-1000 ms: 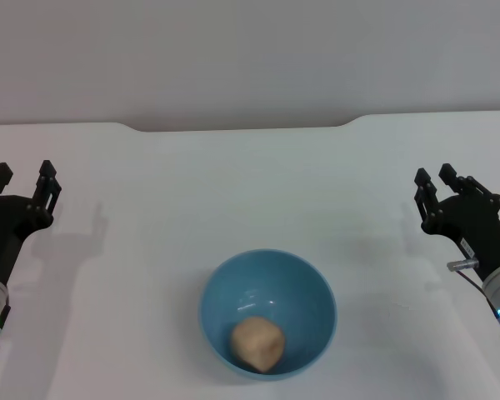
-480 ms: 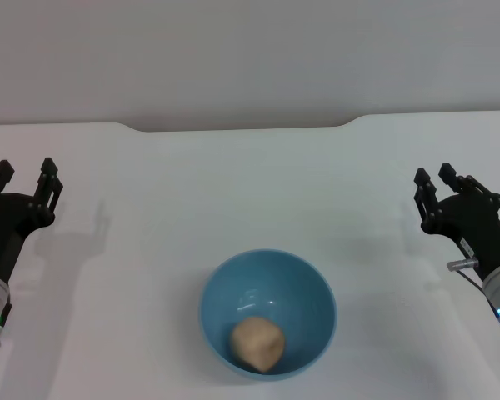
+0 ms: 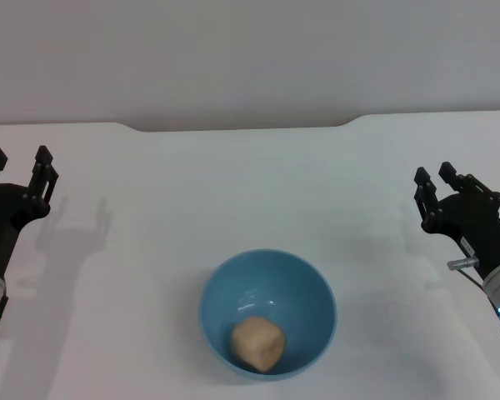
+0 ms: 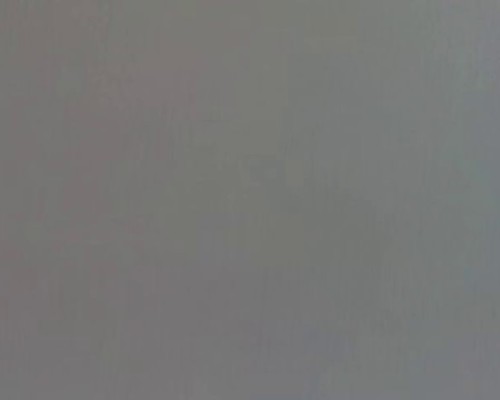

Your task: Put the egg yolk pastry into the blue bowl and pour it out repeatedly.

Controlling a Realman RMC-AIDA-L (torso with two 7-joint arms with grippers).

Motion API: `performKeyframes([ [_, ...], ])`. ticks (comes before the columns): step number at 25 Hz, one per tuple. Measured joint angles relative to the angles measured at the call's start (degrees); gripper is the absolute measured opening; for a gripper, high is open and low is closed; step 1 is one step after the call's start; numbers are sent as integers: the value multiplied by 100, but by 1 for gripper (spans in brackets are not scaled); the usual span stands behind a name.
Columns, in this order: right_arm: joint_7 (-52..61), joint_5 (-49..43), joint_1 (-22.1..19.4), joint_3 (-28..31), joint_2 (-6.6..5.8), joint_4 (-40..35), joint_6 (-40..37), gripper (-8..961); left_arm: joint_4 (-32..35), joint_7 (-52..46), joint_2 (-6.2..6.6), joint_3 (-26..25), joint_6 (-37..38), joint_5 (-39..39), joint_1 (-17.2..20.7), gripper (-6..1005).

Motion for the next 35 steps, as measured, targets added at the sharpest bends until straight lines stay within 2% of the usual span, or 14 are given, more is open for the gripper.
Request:
performKeyframes([
  [35,0,-9,-12,0,0,15,-36,295,-10,-24,14,124,29,9,3,615],
])
